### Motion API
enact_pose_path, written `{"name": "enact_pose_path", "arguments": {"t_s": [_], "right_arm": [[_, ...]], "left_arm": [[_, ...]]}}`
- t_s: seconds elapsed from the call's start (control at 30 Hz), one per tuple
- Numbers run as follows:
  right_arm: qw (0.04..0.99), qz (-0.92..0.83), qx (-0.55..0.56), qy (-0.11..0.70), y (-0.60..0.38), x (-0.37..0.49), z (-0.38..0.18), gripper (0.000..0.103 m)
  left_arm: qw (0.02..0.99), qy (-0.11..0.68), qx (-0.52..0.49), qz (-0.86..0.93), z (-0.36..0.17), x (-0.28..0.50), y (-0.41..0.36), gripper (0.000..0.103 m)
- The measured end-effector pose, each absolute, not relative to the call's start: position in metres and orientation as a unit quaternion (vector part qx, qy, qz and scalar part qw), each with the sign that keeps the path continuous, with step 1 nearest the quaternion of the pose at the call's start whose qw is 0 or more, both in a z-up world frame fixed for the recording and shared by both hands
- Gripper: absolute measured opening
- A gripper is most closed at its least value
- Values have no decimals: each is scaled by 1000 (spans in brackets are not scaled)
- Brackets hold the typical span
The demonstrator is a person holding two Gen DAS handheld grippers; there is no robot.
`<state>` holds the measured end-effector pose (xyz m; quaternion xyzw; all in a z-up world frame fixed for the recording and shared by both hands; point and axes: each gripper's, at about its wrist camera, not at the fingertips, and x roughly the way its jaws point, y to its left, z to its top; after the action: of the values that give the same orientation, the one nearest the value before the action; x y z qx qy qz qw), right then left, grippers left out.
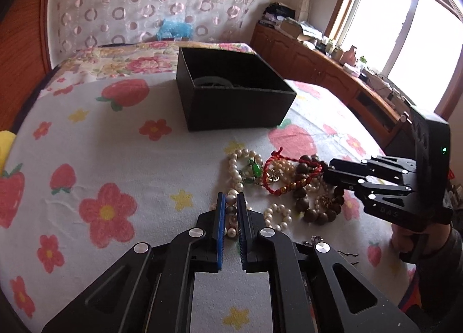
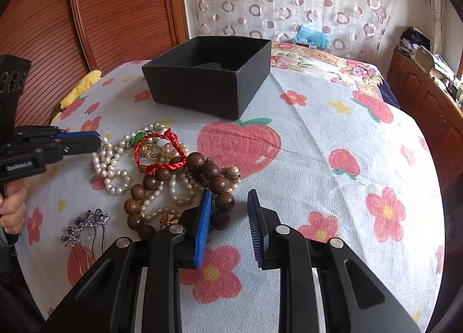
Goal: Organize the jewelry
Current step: 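Grasp the brown wooden bead bracelet with the right tool while the left tool grasps the pearl necklace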
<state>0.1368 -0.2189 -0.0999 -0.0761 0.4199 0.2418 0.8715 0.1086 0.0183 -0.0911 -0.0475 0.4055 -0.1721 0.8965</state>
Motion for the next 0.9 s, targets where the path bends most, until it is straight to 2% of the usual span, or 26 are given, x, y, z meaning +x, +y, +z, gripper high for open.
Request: {"name": "enact_pose_path", "arguments": {"t_s": [0.63, 0.7, 0.77, 0.9], "right_arm": [[871, 242, -76, 420, -218, 138, -101, 26], [872, 239, -75, 420, -219, 138, -101, 24], [872, 240, -72, 421, -220, 138, -101, 15], [872, 246, -73, 418, -218, 135, -95, 15]], "left_arm": [[941, 299, -43, -154, -3, 61, 33, 7], [944, 290, -45, -153, 4, 57, 34, 7], [945, 285, -46, -154, 9, 56, 34, 7], [947, 277, -46, -156, 17, 53, 35, 7]]}}
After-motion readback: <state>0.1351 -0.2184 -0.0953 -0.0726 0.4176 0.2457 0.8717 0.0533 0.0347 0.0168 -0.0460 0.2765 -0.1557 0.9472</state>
